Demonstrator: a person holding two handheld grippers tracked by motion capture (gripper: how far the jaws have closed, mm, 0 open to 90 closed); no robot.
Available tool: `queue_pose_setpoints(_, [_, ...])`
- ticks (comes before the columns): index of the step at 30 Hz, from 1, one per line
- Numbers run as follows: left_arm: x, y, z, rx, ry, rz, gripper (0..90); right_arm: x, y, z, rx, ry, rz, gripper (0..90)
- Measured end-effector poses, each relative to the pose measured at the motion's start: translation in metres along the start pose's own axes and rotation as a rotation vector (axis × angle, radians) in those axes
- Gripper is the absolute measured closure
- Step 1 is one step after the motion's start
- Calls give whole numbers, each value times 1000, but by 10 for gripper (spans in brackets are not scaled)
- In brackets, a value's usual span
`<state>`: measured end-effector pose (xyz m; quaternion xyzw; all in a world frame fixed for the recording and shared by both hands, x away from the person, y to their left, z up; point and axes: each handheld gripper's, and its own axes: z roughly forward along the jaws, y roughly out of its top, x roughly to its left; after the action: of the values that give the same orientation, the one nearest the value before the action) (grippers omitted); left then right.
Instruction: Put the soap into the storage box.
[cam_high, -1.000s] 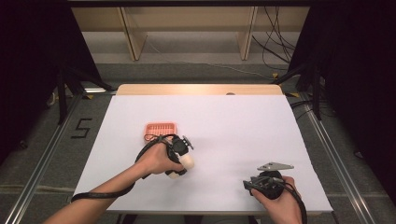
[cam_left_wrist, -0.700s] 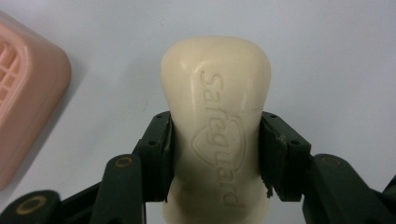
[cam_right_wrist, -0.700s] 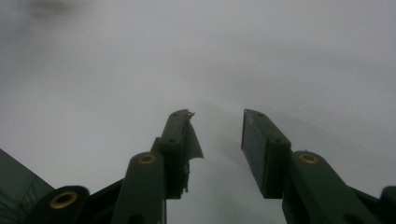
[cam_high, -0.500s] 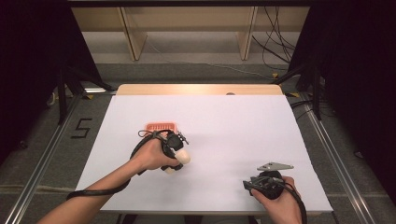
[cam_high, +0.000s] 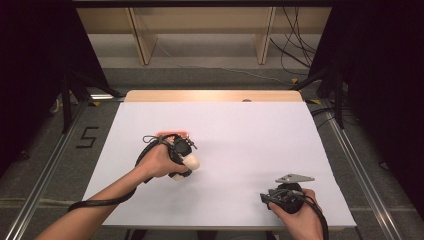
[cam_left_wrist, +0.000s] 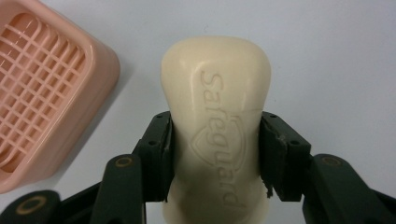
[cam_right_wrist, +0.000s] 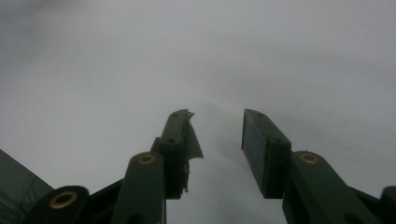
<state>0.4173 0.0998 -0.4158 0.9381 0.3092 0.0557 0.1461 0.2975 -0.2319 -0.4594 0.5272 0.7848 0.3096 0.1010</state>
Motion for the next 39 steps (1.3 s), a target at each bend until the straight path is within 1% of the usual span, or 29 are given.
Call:
queue_pose_setpoints(1, [1, 0, 0, 0, 1, 6, 493, 0, 0, 0, 1, 7, 3, 623])
queue_pose_setpoints(2, [1, 0, 0, 0, 1, 6, 493, 0, 0, 0, -7, 8, -9, 623])
queue_pose_setpoints(3, [1, 0, 0, -6, 2, -3, 493, 0, 0, 0, -7, 8, -9, 623])
queue_pose_setpoints(4, [2, 0, -1, -3, 2, -3, 493, 1, 0, -1, 0, 10, 4, 623])
queue_pose_setpoints(6, [3, 0, -2, -3, 2, -1, 493, 0, 0, 0, -7, 10, -8, 622])
queue_pose_setpoints(13, [8, 0, -5, -14, 6, -9, 493, 1, 0, 0, -4, 12, 0, 620])
queue_pose_setpoints(20, [15, 0, -8, -17, 11, -22, 493, 0, 0, 0, -2, 11, -5, 619])
queue_pose_setpoints(24, [20, 0, -11, -12, 24, -19, 493, 0, 0, 1, -6, 16, -5, 619])
queue_pose_setpoints(25, [20, 0, -11, -16, 24, -24, 493, 0, 0, 1, -4, 15, -4, 619])
queue_pose_setpoints(27, [23, 0, -12, -10, 26, -17, 493, 0, 0, 0, -3, 18, -6, 618])
queue_pose_setpoints(28, [23, 0, -12, -16, 30, -25, 493, 0, 0, 0, -1, 16, -6, 618])
queue_pose_setpoints(33, [29, -2, -14, -17, 37, -22, 493, 0, 0, 0, 2, 14, -2, 616])
queue_pose_setpoints(36, [31, -2, -14, -18, 35, -28, 493, 0, 0, 1, -1, 13, -1, 615])
queue_pose_setpoints(39, [34, -2, -15, -20, 37, -25, 493, 0, 0, 0, -1, 14, -6, 615])
